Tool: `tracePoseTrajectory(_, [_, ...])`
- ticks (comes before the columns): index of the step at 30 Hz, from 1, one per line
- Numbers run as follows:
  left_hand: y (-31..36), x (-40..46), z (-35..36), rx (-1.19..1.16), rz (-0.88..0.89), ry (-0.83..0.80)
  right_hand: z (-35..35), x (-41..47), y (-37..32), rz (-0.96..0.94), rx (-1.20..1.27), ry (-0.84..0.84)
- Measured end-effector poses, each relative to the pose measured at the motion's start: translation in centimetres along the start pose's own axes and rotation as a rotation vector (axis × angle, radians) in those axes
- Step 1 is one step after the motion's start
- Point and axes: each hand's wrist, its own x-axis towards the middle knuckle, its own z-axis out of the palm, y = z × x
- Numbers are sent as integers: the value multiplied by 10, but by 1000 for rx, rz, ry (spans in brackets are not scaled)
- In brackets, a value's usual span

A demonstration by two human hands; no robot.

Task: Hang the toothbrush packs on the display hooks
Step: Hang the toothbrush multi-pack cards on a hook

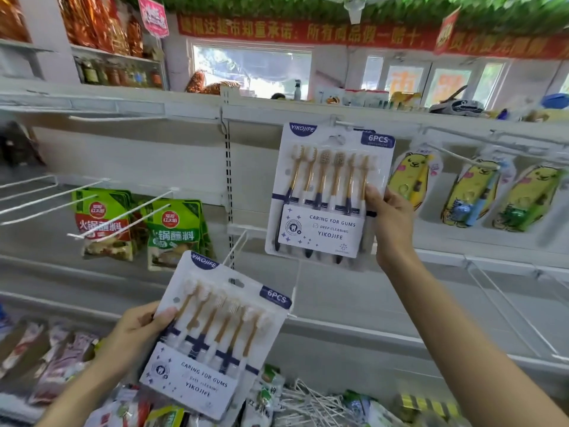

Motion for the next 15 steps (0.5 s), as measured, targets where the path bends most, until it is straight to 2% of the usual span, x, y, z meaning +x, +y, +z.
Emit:
tracePoseTrajectory(4, [-9, -9, -6, 13, 17, -50, 8, 23, 13, -18, -50, 20])
tracePoseTrajectory(11, [-4, -1, 2, -106, 30, 41, 19, 73, 38, 5, -126, 28])
tracePoseTrajectory(15, [-2, 3, 6, -157, 27, 4, 19, 96, 47, 51, -133, 58])
